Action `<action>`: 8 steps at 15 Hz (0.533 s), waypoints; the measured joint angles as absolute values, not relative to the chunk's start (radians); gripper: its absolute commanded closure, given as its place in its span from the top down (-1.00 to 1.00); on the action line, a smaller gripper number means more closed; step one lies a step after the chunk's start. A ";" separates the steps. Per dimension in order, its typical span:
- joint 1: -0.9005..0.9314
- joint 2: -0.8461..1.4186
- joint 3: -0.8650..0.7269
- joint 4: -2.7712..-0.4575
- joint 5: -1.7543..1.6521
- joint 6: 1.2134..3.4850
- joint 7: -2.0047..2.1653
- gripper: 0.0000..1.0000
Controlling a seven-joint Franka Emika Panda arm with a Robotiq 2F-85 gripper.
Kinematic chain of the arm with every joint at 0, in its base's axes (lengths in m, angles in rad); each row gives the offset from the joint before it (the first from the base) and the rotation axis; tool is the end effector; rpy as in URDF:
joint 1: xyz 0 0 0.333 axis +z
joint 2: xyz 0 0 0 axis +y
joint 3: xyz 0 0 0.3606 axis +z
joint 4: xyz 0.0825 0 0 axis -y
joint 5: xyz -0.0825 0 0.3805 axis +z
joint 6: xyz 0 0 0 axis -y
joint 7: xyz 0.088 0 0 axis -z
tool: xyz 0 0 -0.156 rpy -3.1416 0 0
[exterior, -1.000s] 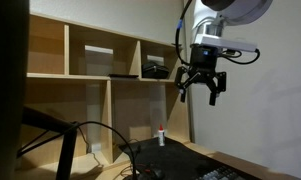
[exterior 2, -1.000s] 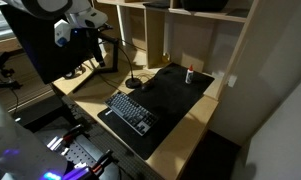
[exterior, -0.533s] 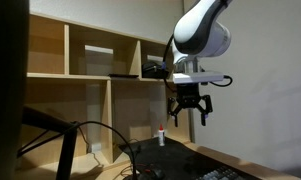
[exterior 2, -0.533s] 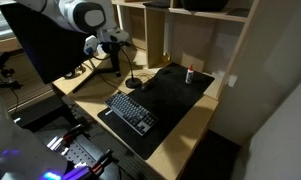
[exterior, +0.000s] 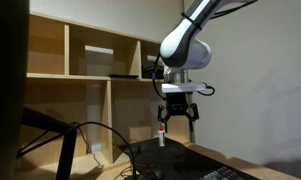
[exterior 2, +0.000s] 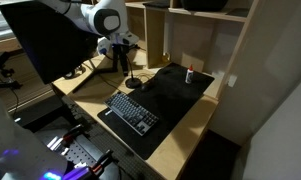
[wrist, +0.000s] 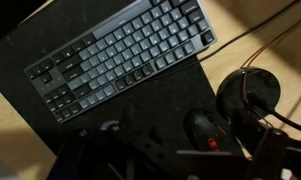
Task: Move the mouse closer to the white bottle
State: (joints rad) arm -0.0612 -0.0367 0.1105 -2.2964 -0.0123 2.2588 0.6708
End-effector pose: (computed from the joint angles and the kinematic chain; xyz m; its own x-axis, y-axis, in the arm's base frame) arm 0.5027 0.0241 0.3620 0.8175 -0.5759 0.0075 -0.5759 -0.8174 0.0114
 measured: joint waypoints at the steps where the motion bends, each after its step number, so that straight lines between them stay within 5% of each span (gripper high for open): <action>1: -0.044 -0.027 0.111 -2.304 -0.061 2.279 0.669 1.00; 8: 0.050 0.320 -0.010 -2.145 -0.534 2.490 0.805 1.00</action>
State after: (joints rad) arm 0.0498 0.3199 -0.0102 -2.1452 -0.5335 2.4897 0.8054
